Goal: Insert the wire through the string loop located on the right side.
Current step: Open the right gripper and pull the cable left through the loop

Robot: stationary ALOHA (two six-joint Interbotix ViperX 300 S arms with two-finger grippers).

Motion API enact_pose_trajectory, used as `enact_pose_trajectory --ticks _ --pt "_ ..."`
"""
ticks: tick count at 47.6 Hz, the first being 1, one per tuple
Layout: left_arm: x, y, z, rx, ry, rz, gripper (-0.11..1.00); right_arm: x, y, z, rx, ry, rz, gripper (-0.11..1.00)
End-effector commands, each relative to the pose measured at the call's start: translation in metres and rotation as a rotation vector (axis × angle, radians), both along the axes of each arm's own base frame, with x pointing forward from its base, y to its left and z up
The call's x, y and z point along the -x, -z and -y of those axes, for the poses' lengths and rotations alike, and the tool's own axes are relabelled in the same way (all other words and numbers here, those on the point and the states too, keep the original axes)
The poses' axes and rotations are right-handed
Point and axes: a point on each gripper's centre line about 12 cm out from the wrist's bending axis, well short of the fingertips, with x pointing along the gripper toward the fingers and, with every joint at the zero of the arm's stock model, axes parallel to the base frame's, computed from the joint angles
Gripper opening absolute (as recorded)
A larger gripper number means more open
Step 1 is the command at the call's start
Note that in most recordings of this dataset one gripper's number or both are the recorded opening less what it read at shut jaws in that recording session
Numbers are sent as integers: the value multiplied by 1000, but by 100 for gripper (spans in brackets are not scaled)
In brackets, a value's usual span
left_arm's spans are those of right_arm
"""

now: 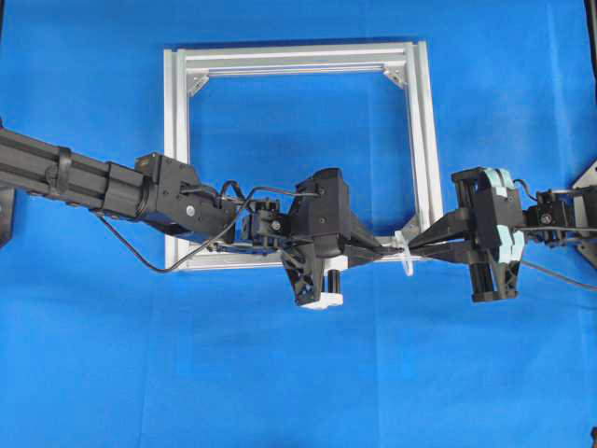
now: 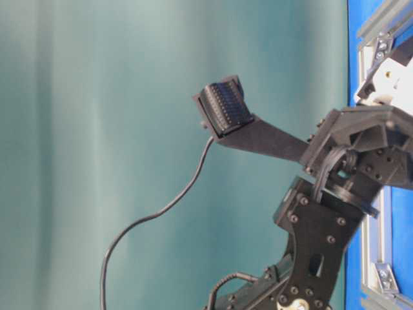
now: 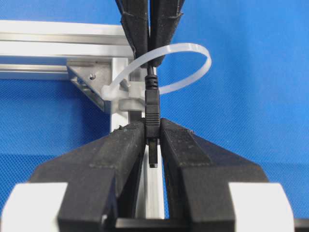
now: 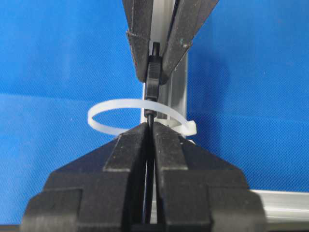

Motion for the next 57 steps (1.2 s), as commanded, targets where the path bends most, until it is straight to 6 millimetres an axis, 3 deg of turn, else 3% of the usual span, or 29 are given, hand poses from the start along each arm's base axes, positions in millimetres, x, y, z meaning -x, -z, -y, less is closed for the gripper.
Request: enact_pose_trajectory --ticks 1,10,15,19,27,31,42,57 --pt "-4 -18 3 2 5 52 8 -3 -3 0 -2 2 9 -3" --pt "-4 -17 3 3 7 47 8 -1 -2 0 -1 0 -8 -3" --pt "-4 -17 3 3 7 46 8 -1 -3 1 -5 6 -8 6" --pt "-3 -17 3 3 7 44 8 -1 -3 1 -5 9 -8 23" --pt "-2 -15 5 1 11 38 8 2 -1 4 -9 21 -17 75" --pt "-2 -15 6 3 11 37 8 3 -2 4 -9 22 -17 94" --pt "2 -14 4 0 11 29 8 4 -2 4 -9 21 -15 94" --pt "49 -12 8 -1 28 -12 8 5 -2 4 -6 18 -16 94"
